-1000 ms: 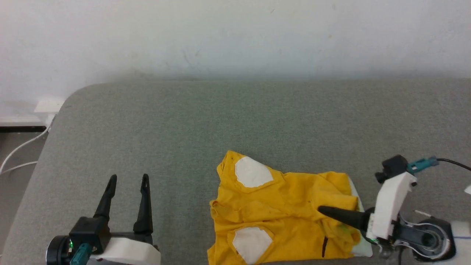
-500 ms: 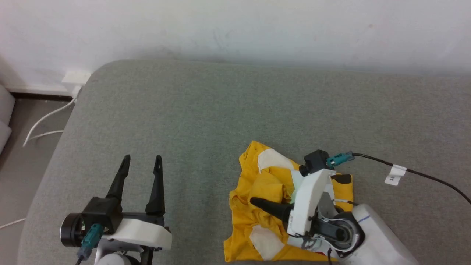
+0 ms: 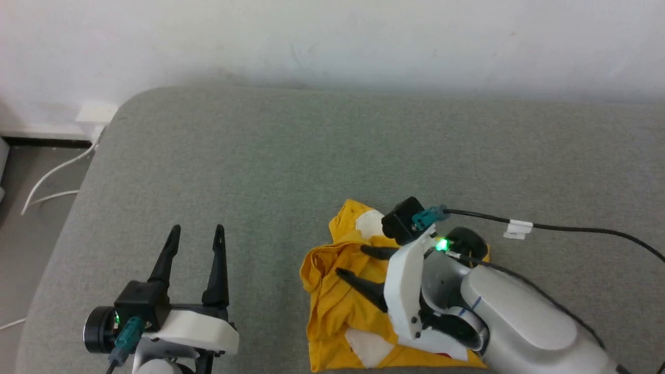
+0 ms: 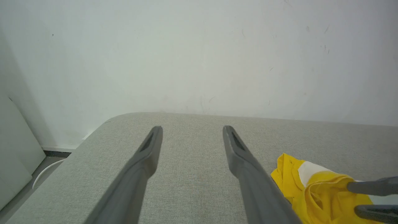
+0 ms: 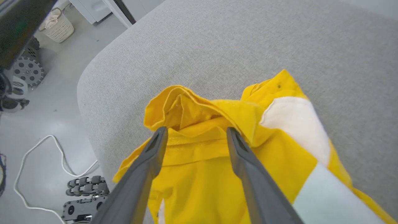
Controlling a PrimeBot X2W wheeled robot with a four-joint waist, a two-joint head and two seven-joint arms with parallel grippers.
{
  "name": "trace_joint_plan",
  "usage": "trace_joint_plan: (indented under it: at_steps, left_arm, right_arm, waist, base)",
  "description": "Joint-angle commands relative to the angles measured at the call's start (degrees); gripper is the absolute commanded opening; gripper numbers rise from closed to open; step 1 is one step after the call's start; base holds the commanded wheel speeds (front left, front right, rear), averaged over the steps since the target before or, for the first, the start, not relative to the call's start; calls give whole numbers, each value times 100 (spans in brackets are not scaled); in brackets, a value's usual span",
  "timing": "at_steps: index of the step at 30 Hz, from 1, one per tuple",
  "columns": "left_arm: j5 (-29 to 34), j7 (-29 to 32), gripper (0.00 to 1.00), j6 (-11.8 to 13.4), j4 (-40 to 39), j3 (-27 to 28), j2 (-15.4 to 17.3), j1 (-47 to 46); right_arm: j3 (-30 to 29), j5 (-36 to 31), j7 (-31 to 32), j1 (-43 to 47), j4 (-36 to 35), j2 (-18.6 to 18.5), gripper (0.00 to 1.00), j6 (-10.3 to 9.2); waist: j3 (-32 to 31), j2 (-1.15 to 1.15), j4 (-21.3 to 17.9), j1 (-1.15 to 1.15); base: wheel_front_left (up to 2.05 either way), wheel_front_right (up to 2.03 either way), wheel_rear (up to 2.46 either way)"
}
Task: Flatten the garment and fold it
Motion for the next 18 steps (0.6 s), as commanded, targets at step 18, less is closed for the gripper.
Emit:
trace_joint_plan:
  at_steps: [18]
  left_arm:
    - [-174,-34,100,167,15,260,169,254]
  right_arm:
    - [-3236,-2730,-2459,2021,-1920,-605,100,-5]
  waist:
    - [-387,0,-691,0]
  base:
    - [0,0,0]
